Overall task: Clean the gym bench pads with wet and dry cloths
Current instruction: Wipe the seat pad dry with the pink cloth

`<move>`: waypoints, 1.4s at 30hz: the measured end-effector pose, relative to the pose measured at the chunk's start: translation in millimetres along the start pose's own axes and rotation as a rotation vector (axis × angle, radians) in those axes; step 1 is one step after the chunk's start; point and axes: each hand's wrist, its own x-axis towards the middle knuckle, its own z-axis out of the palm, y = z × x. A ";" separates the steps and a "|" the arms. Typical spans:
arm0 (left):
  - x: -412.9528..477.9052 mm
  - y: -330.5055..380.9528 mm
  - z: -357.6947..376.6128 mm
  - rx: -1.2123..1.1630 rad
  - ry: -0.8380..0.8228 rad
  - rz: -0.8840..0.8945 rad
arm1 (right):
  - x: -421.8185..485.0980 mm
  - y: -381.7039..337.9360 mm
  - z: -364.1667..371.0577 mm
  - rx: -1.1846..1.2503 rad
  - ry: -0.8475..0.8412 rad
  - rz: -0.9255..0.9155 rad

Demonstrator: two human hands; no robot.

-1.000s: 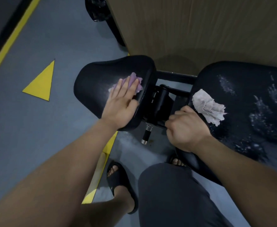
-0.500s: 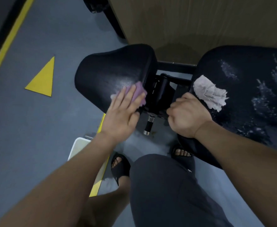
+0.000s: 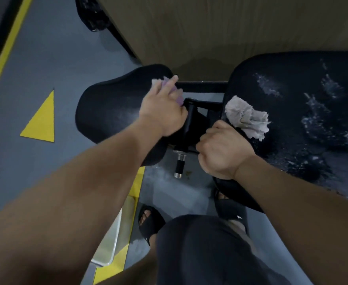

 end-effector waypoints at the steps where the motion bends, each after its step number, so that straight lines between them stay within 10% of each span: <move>1: 12.5 -3.5 -9.1 -0.020 -0.038 0.002 | -0.8 0.1 0.5 0.002 0.005 0.008; 6: -6.9 -55.9 2.4 -0.038 -0.027 0.370 | -1.9 -0.7 -2.7 0.007 -0.025 0.018; 16: -28.4 -38.5 22.6 -0.060 0.107 0.190 | -0.4 -2.1 -5.5 0.017 0.013 0.033; 27: 79.7 -27.6 -12.9 0.066 -0.160 -0.005 | 0.2 2.1 0.1 0.026 -0.050 0.041; 42: -89.4 -5.6 56.9 -0.026 0.176 0.211 | -2.3 -0.7 -11.3 0.009 -0.047 -0.033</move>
